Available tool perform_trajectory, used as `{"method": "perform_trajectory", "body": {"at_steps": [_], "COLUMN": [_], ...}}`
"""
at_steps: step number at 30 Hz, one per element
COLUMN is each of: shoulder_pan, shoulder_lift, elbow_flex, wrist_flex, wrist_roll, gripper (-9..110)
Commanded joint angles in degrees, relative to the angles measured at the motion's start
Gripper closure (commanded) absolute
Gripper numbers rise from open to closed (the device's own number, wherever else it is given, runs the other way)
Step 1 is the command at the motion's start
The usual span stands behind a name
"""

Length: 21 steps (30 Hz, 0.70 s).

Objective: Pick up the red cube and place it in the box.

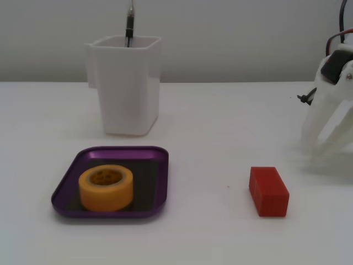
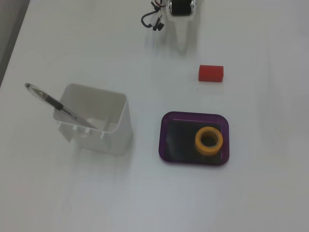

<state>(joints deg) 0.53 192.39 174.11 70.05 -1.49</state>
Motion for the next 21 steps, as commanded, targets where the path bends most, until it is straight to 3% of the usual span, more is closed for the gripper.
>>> {"method": "perform_trajectory", "body": {"at_steps": [1, 15, 21], "shoulder_pan": [-0.4, 0.4, 0.5], "shoulder_lift": [5.4, 4.8, 4.4], "elbow_flex": [0.4, -5.1, -12.7], "wrist_flex": [-0.8, -3.3, -6.1], "wrist_roll": [0.3, -0.5, -0.5], "gripper": [102, 102, 93]}}
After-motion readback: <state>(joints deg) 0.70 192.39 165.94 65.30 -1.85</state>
